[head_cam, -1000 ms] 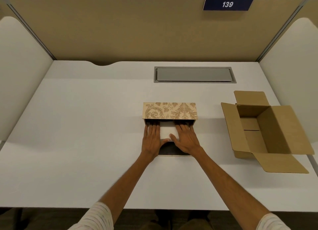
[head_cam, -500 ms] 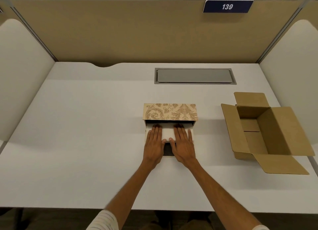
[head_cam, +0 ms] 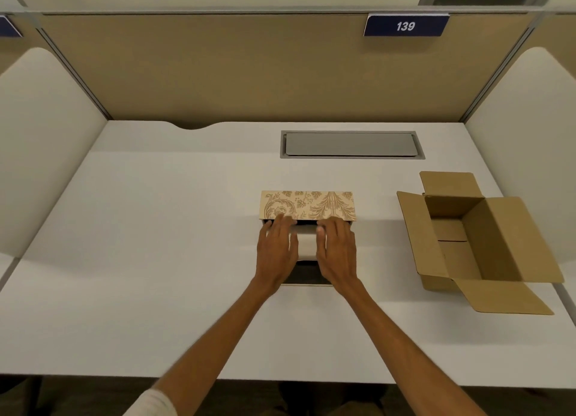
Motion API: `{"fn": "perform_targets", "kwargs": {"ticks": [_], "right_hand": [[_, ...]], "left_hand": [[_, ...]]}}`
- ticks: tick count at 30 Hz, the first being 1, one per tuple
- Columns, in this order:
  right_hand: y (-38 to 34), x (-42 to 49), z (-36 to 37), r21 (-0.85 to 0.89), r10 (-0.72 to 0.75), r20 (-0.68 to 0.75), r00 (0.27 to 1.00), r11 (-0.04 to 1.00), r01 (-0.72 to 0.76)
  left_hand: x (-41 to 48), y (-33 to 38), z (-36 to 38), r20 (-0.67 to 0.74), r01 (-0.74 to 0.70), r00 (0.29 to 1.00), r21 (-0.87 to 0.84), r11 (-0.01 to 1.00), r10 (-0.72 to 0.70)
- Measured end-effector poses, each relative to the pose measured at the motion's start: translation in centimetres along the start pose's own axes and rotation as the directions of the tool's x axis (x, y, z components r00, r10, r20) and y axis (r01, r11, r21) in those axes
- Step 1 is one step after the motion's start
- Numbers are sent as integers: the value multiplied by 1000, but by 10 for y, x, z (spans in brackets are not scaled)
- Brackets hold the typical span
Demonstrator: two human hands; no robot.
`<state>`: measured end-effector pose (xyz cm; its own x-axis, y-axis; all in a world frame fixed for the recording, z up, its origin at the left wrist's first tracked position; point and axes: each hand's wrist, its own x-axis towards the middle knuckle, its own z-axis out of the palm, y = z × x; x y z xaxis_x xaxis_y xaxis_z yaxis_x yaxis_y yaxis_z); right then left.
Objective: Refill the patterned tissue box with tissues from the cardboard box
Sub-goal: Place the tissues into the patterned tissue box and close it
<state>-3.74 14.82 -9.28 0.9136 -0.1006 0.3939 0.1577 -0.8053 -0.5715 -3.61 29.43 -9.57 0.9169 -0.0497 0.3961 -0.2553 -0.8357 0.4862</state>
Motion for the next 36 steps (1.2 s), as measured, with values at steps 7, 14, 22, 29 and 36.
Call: {"fn": "perform_targets", "kwargs": {"ticks": [7, 14, 22, 29, 36], "right_hand": [[0, 65, 1, -173, 68, 421, 905, 985, 7], [14, 77, 2, -275, 124, 538, 834, 961, 34], [9, 72, -2, -275, 88, 450, 888, 960, 44], [6, 48, -6, -258, 61, 362, 930, 966, 37], [8, 31, -16, -310, -32, 300, 954, 942, 129]], "left_hand": [[75, -10, -6, 323, 149, 925, 170, 974, -198], [86, -20, -4, 540, 135, 820, 139, 981, -189], [85, -16, -11, 501, 102, 851, 133, 986, -156], [61, -14, -13, 419, -1, 904, 210, 978, -89], [31, -2, -18, 333, 19, 939, 191, 981, -83]]}}
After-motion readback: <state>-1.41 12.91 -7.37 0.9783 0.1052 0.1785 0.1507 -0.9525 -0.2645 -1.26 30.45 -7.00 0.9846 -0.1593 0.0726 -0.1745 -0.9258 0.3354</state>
